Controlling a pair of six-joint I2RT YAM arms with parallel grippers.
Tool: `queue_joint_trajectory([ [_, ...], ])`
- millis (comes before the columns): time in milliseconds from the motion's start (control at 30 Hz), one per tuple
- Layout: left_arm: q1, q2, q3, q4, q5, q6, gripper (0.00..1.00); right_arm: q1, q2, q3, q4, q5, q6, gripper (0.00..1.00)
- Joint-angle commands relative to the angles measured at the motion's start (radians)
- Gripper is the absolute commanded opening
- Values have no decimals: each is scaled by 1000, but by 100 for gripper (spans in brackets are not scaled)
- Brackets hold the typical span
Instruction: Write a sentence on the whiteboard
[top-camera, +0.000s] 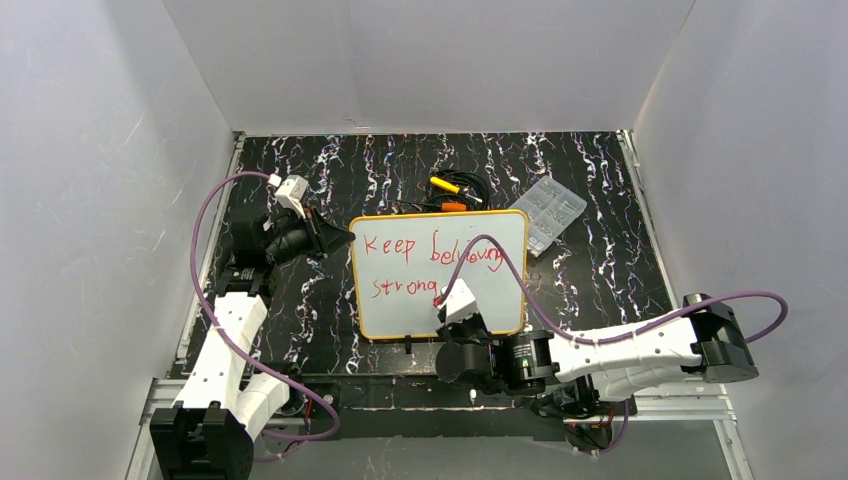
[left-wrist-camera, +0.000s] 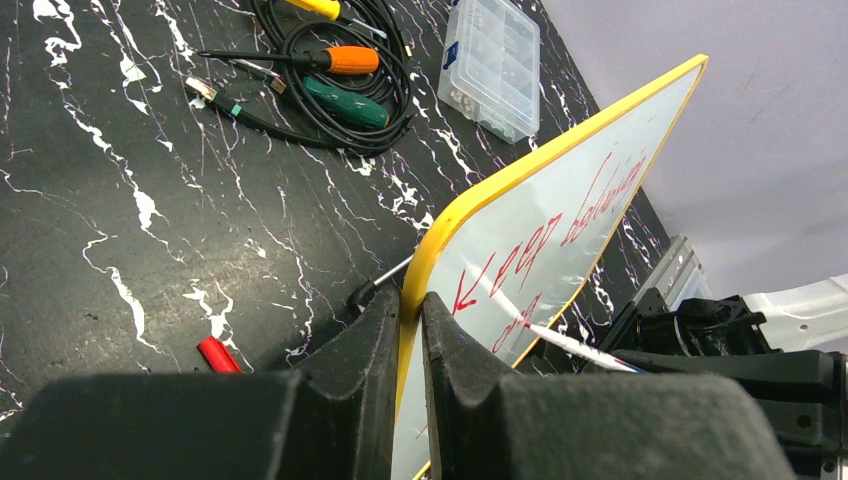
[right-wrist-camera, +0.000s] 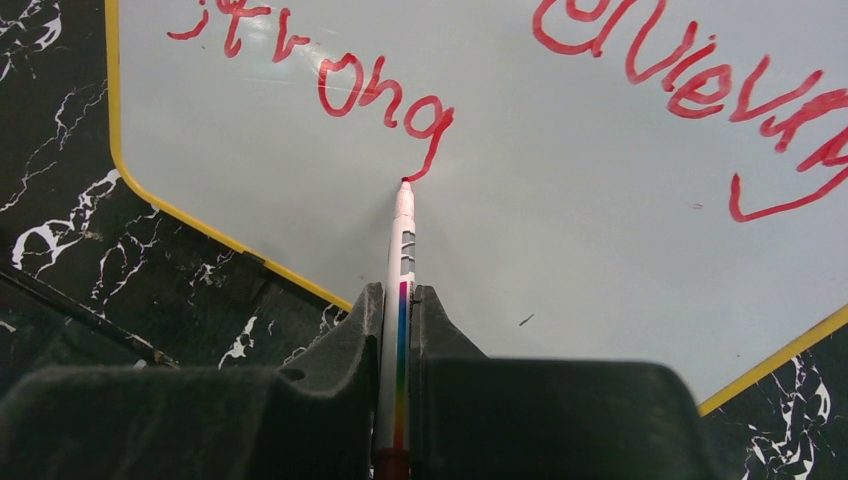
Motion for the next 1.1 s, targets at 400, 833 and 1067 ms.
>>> queue_joint_trajectory([
  [400, -19, -9, 22, -42, 52, 2, 0, 9, 3, 52, 279, 80, -162, 1],
  [833, -19, -7, 22, -43, 52, 2, 0, 9, -53, 29, 19, 80, 5, 1],
  [1067, -19, -4, 20, -43, 51, 2, 0, 8, -34, 34, -30, 87, 54, 1],
])
